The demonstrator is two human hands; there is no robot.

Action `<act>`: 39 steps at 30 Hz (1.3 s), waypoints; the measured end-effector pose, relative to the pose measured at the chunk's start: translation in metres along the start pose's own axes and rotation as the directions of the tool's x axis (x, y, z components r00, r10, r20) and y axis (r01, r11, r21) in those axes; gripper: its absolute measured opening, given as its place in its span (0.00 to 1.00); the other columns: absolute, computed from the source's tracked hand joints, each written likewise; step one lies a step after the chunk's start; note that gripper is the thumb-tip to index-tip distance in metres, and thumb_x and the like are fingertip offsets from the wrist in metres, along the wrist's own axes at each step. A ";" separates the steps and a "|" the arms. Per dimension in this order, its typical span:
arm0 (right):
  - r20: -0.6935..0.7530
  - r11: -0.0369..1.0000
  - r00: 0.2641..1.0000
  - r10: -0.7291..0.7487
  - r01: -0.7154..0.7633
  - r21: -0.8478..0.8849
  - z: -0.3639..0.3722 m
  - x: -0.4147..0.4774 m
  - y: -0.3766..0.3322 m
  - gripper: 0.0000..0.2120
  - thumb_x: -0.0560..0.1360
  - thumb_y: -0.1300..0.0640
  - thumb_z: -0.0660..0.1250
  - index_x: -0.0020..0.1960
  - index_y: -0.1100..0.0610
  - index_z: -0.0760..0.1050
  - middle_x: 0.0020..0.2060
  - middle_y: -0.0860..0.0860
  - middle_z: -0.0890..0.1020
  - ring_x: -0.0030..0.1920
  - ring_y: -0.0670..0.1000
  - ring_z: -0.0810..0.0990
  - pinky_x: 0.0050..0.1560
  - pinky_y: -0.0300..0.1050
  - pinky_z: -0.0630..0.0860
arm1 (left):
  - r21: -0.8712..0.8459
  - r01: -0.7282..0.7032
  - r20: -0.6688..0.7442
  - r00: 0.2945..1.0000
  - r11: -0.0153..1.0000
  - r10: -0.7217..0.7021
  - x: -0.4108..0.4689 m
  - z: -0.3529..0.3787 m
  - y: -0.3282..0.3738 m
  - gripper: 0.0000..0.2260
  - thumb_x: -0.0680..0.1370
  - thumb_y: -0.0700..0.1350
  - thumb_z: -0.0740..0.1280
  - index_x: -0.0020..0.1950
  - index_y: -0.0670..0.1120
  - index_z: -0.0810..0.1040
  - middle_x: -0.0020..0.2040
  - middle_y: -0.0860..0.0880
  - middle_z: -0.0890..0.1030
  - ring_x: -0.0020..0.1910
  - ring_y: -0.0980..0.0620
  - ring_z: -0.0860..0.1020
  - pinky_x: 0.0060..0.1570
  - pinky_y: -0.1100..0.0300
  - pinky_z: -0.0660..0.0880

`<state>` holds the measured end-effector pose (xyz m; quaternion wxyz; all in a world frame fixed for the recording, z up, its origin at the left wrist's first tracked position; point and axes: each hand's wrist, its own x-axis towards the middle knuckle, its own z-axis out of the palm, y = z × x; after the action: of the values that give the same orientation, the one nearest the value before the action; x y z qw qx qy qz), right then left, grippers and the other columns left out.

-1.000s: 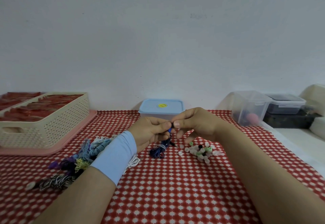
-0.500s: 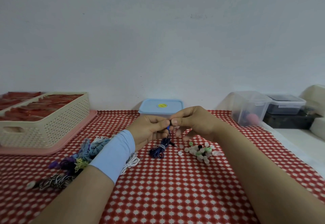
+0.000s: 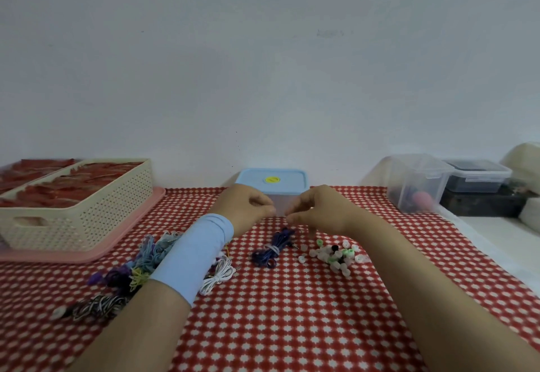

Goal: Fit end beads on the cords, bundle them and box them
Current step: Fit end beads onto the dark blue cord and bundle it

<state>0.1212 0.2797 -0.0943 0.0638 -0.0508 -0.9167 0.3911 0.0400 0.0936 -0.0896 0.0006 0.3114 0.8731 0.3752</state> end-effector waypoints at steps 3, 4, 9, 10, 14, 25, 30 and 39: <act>-0.171 0.996 0.985 -0.033 0.019 -0.083 -0.002 0.001 -0.002 0.02 0.76 0.55 0.74 0.47 0.50 0.86 0.44 0.43 0.86 0.43 0.42 0.82 0.52 0.43 0.80 | -0.064 -0.008 -0.232 0.973 0.998 -0.007 0.007 -0.014 -0.005 0.07 0.78 0.45 0.68 0.53 0.49 0.85 0.48 0.54 0.83 0.47 0.57 0.79 0.54 0.62 0.74; -0.229 0.992 0.972 -0.049 0.020 -0.126 -0.003 0.001 -0.004 0.03 0.77 0.54 0.72 0.47 0.48 0.85 0.46 0.41 0.85 0.47 0.41 0.82 0.56 0.44 0.79 | -0.068 0.011 -0.272 0.962 0.998 -0.029 0.011 -0.018 -0.009 0.09 0.79 0.43 0.66 0.56 0.48 0.83 0.52 0.52 0.83 0.49 0.56 0.79 0.56 0.62 0.72; -0.270 0.900 0.960 -0.072 -0.054 -0.432 -0.003 0.016 -0.012 0.16 0.78 0.46 0.69 0.66 0.45 0.77 0.66 0.50 0.74 0.65 0.52 0.72 0.66 0.51 0.71 | 0.081 0.223 -0.160 0.965 0.971 -0.208 0.042 -0.022 -0.027 0.06 0.82 0.46 0.60 0.52 0.46 0.75 0.51 0.47 0.75 0.52 0.46 0.73 0.49 0.57 0.67; -0.230 0.883 0.973 -0.026 -0.086 -0.462 -0.003 0.022 -0.014 0.23 0.79 0.44 0.68 0.72 0.46 0.73 0.71 0.53 0.69 0.70 0.55 0.68 0.70 0.53 0.68 | 0.116 0.267 -0.118 0.960 0.957 -0.253 0.048 -0.021 -0.028 0.11 0.82 0.48 0.59 0.57 0.42 0.75 0.54 0.44 0.76 0.54 0.43 0.75 0.48 0.56 0.68; -0.112 0.842 0.981 0.160 -0.195 -0.503 0.000 0.044 -0.020 0.36 0.79 0.38 0.64 0.82 0.49 0.56 0.79 0.58 0.57 0.77 0.59 0.60 0.76 0.55 0.60 | 0.109 0.330 0.015 0.943 0.938 -0.333 0.061 -0.019 -0.032 0.22 0.83 0.52 0.58 0.70 0.38 0.72 0.63 0.39 0.77 0.54 0.42 0.76 0.47 0.58 0.69; -0.089 0.882 0.985 0.147 -0.171 -0.440 0.002 0.051 -0.026 0.29 0.81 0.41 0.63 0.78 0.52 0.67 0.73 0.57 0.69 0.66 0.55 0.73 0.62 0.44 0.70 | -0.119 0.199 0.028 0.980 0.973 -0.197 0.052 -0.015 -0.040 0.18 0.83 0.51 0.57 0.74 0.52 0.70 0.65 0.46 0.77 0.60 0.47 0.76 0.53 0.60 0.70; -0.145 0.933 0.980 0.133 -0.174 -0.317 0.001 0.055 -0.021 0.27 0.80 0.41 0.65 0.76 0.51 0.70 0.70 0.56 0.74 0.44 0.48 0.76 0.44 0.38 0.70 | -0.287 0.144 -0.011 0.988 0.947 -0.153 0.052 -0.014 -0.039 0.16 0.83 0.49 0.58 0.70 0.58 0.71 0.61 0.51 0.78 0.55 0.49 0.77 0.55 0.55 0.74; -0.227 0.956 0.973 -0.049 -0.020 -0.292 -0.013 0.047 -0.010 0.17 0.84 0.51 0.61 0.72 0.50 0.75 0.69 0.61 0.76 0.61 0.59 0.77 0.60 0.48 0.69 | 0.100 0.122 -0.130 0.986 0.988 -0.108 0.061 -0.012 -0.021 0.19 0.82 0.55 0.51 0.69 0.53 0.72 0.58 0.43 0.78 0.61 0.43 0.73 0.63 0.50 0.66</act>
<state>0.0764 0.2886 -0.0749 0.1651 -0.0982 -0.9510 0.2424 -0.0236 0.1078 -0.0802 -0.0490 0.2361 0.9069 0.3455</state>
